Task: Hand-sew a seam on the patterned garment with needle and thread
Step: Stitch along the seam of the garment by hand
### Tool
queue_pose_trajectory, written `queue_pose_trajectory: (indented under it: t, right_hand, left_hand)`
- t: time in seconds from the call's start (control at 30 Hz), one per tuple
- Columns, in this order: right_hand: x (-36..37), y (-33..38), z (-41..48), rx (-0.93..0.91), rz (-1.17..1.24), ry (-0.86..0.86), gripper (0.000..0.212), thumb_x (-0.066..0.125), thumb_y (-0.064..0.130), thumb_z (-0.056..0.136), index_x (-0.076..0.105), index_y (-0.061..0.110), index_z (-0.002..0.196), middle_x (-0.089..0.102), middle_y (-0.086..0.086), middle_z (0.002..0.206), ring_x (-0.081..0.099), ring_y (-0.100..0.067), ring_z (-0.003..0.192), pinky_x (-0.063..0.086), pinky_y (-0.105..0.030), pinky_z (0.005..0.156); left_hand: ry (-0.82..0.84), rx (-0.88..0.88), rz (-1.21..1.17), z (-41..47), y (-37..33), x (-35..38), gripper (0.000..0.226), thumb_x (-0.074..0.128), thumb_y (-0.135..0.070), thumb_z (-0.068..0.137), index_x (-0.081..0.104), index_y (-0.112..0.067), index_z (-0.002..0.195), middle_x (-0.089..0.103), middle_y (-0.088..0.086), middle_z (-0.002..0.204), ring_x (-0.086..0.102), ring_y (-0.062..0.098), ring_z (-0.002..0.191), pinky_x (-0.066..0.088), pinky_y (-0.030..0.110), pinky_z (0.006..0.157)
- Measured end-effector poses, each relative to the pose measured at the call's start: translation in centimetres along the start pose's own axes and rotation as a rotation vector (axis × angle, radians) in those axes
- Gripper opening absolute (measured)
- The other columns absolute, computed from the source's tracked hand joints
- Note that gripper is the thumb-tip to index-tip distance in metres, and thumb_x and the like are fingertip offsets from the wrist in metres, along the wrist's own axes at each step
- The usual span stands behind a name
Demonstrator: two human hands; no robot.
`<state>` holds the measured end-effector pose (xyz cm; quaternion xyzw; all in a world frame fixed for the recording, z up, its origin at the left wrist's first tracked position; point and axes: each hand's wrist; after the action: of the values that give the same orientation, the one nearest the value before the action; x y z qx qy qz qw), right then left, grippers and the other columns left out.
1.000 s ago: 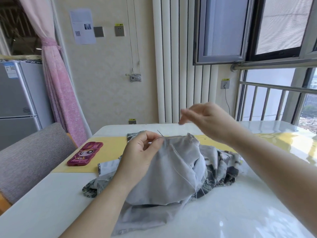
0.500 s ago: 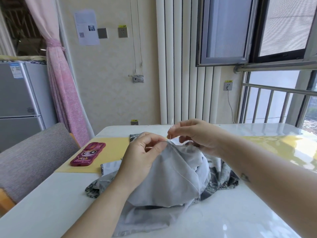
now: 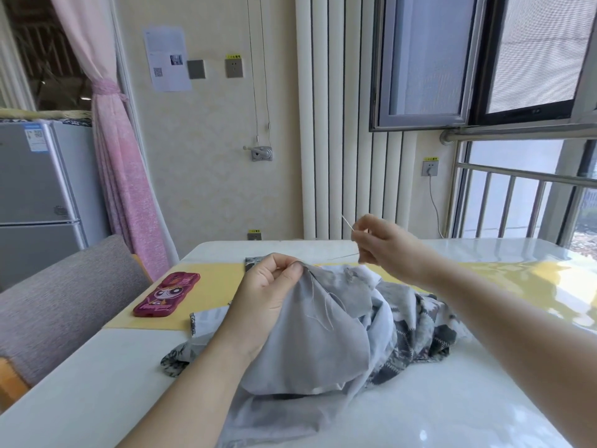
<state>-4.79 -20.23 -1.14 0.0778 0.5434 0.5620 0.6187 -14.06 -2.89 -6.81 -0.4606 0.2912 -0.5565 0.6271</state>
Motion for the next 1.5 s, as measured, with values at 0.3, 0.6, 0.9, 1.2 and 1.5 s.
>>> queue_pose_trajectory:
  t: [0.3, 0.6, 0.9, 1.2, 1.5]
  right_hand:
    - [-0.3, 2.5, 0.4, 0.076, 0.848, -0.004, 0.026, 0.036, 0.015, 0.100, 0.040, 0.019, 0.075, 0.074, -0.005, 0.098, 0.061, -0.022, 0.108, 0.044, -0.041, 0.091]
    - [0.1, 0.2, 0.1, 0.104, 0.333, 0.066, 0.022, 0.038, 0.013, 0.101, 0.042, 0.014, 0.080, 0.037, 0.008, 0.044, 0.050, -0.025, 0.049, 0.047, -0.040, 0.074]
    - [0.2, -0.5, 2.4, 0.158, 0.894, -0.315, 0.025, 0.036, 0.009, 0.101, 0.044, 0.013, 0.078, 0.043, 0.005, 0.043, 0.058, -0.025, 0.089, 0.047, -0.034, 0.079]
    - [1.2, -4.6, 1.8, 0.000, -0.178, -0.347, 0.011, 0.038, 0.015, 0.100, 0.046, 0.010, 0.095, 0.053, -0.005, 0.067, 0.045, -0.022, 0.062, 0.030, -0.031, 0.052]
    - [0.7, -5.9, 1.8, 0.087, -0.207, -0.340, 0.012, 0.038, 0.015, 0.099, 0.048, 0.010, 0.095, 0.059, 0.002, 0.069, 0.050, -0.019, 0.063, 0.034, -0.026, 0.052]
  left_hand:
    - [0.017, -0.001, 0.002, -0.1, 0.4, 0.5, 0.017, 0.061, -0.013, 0.089, 0.068, -0.022, 0.077, 0.066, 0.008, 0.089, 0.056, 0.022, 0.092, 0.039, 0.041, 0.096]
    - [0.013, -0.013, 0.001, 0.1, 0.5, 0.3, 0.012, 0.058, -0.011, 0.091, 0.065, -0.015, 0.082, 0.064, 0.012, 0.092, 0.056, 0.025, 0.092, 0.040, 0.042, 0.094]
    - [-0.009, -0.018, 0.016, 0.1, 0.5, 0.6, 0.014, 0.054, -0.007, 0.093, 0.062, -0.013, 0.083, 0.064, 0.008, 0.089, 0.055, 0.022, 0.092, 0.039, 0.039, 0.095]
    - [-0.030, -0.049, 0.022, 0.0, 0.2, 0.8, 0.015, 0.056, -0.008, 0.092, 0.062, -0.016, 0.080, 0.064, 0.003, 0.082, 0.053, 0.022, 0.088, 0.039, 0.039, 0.089]
    - [-0.027, -0.037, 0.044, -0.1, 0.1, 0.6, 0.016, 0.058, -0.010, 0.092, 0.064, -0.018, 0.079, 0.064, 0.002, 0.082, 0.055, 0.020, 0.087, 0.039, 0.038, 0.089]
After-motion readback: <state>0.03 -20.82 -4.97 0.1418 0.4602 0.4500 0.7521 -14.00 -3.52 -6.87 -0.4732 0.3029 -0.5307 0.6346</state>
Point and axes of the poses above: each hand's wrist, its own z-axis towards the middle knuckle, its own x-axis out of the palm, y = z × x
